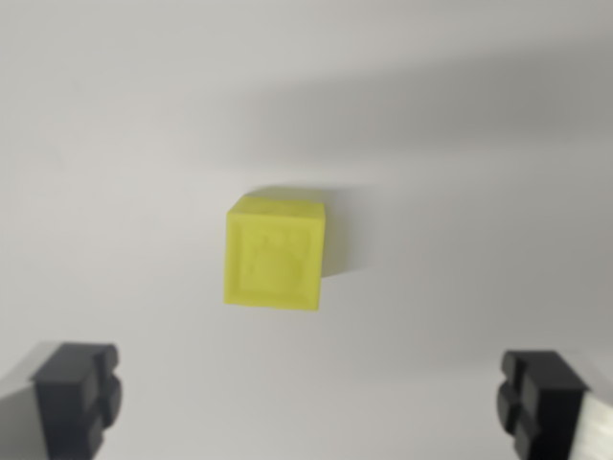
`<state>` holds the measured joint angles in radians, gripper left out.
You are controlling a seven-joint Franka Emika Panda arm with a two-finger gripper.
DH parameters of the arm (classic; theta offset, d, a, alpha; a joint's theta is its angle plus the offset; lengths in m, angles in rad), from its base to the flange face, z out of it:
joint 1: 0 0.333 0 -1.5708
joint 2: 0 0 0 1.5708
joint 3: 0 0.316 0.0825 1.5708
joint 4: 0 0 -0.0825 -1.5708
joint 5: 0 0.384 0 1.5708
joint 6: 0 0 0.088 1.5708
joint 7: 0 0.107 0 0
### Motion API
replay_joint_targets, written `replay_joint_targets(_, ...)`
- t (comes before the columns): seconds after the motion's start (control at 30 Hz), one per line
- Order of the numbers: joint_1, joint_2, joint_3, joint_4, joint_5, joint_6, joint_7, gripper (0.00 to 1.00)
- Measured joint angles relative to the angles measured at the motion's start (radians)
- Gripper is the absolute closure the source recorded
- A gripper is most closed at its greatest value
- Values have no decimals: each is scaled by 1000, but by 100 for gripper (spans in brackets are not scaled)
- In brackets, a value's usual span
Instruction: Pick yellow cube
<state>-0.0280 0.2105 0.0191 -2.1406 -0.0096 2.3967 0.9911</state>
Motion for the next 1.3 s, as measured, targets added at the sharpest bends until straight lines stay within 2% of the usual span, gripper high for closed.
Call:
replay_joint_targets(0.67, 16, 78, 0, -36, -3, 99, 47, 0)
replay_joint_targets(1.3, 31, 166, 0, -52, -6, 188, 92, 0)
